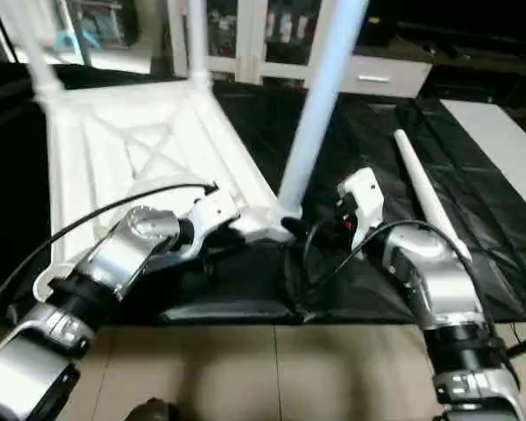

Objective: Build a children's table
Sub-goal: Insert table leg to table base

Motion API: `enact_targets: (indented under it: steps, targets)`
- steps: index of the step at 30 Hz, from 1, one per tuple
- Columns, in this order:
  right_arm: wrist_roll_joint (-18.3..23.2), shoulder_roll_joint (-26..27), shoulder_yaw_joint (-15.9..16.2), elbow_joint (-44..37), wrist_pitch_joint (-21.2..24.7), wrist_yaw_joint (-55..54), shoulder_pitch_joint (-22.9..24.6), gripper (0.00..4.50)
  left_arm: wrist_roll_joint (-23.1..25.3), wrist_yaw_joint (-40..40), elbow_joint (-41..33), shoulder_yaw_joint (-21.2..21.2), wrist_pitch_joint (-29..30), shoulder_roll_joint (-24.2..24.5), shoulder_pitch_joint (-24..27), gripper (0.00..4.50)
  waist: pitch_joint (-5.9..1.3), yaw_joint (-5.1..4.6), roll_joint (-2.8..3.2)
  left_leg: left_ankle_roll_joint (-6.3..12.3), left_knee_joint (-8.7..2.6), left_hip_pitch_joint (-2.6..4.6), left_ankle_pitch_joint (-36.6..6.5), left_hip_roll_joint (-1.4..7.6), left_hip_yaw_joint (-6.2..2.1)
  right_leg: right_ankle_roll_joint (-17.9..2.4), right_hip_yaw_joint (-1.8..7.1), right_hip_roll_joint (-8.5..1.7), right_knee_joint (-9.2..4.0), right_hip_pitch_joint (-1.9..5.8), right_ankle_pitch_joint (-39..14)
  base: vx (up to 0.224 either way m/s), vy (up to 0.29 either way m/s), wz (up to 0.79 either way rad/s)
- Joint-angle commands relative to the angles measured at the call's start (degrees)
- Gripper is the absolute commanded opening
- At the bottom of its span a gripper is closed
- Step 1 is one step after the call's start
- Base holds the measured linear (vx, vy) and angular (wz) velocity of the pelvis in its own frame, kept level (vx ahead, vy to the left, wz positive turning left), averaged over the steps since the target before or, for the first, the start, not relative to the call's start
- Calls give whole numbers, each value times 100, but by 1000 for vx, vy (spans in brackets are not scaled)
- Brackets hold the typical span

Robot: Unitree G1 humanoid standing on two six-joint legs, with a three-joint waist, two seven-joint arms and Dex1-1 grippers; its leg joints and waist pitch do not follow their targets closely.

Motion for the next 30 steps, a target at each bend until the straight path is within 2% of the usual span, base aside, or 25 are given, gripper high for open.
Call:
enact_targets:
  steps: [1, 5, 8, 11, 21, 30]
  targets:
    - [69, -137, -8, -100, 79, 183, 9, 445, -209, -306, -245, -186, -253, -77, 110, 0, -440, -48, -42, 207, -310, 210, -1044, 68, -17, -1260, 155, -227, -392, 238, -138, 0, 0, 0]
    - [83, -260, -26, -114, 85, 425, 4, 445, -228, -528, -437, -222, -220, 31, 218, 0, -431, -59, -38, 129, -316, 217, -1139, 66, -16, -1220, 156, -220, -403, 217, -308, 0, 0, 0]
    - [100, -469, -9, -81, 91, 747, -12, 445, -300, -883, -715, -240, -153, 189, 383, 0, -431, -64, -56, 98, -324, 204, -1207, 71, -26, -1174, 155, -235, -414, 230, -471, 0, 0, 0]
    - [83, -565, 8, -70, 73, 921, 4, 445, -322, -1026, -851, -264, -169, 275, 456, 0, -423, -66, -55, 110, -319, 213, -1213, 68, -14, -1164, 161, -223, -421, 210, -508, 0, 0, 0]
    - [5, -749, 190, -13, -112, 1457, 24, 445, -356, -1356, -1035, -292, -212, 410, 559, 0, -434, -59, -56, 177, -300, 210, -1140, 68, -11, -1219, 161, -219, -398, 211, -373, 0, 0, 0]
    - [-210, -671, 345, 462, -535, 1671, -129, 445, -313, -1438, -1076, -316, -213, 440, 578, 0, -441, -60, -69, 210, -284, 208, -1090, 62, -7, -1265, 159, -223, -391, 211, -388, 0, 0, 0]
